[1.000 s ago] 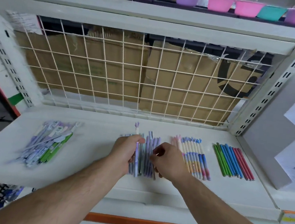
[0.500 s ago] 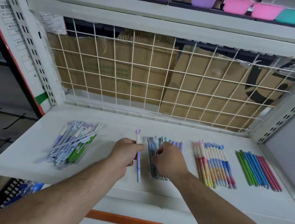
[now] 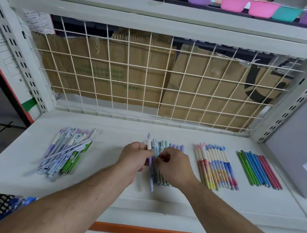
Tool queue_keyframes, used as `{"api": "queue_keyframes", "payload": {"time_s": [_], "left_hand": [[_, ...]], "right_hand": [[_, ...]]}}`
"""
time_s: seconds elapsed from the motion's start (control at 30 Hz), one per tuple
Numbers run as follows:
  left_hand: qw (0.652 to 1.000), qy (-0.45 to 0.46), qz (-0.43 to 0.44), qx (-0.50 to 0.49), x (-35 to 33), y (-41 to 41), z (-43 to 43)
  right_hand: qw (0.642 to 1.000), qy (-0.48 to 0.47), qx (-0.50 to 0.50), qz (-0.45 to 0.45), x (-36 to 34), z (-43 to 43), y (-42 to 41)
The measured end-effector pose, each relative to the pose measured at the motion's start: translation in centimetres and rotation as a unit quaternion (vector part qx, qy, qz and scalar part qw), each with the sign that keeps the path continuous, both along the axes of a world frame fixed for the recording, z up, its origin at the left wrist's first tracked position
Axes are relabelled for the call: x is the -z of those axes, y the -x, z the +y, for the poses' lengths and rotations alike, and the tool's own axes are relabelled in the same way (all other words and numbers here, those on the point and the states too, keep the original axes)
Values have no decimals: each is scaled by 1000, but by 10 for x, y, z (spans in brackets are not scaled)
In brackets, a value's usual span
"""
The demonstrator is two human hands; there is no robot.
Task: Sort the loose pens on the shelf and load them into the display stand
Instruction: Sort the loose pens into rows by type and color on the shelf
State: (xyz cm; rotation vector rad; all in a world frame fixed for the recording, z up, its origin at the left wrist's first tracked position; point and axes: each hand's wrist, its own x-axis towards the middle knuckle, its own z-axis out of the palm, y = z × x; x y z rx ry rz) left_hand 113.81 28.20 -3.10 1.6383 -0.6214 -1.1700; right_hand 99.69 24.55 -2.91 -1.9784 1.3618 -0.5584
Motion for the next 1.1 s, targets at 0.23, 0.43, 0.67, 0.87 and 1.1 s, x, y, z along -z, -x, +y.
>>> {"api": "queue_keyframes", "payload": {"time_s": [0.23, 0.43, 0.67, 0.87, 1.1], "left_hand": [[999, 19, -8, 27, -8, 41, -14], [998, 22, -22, 53, -15, 79, -24], [998, 14, -28, 54, -19, 111, -34], [997, 1, -39, 70, -22, 133, -41], [995, 9, -70, 66, -22, 150, -47]], "right_hand": [[997, -42, 3, -58, -15, 5, 36], [996, -49, 23, -67, -16, -2, 71], [996, -44, 33, -64, -14, -15, 103], [994, -62, 34, -78, -13, -23, 125], [995, -66, 56, -57, -10, -33, 140]]}}
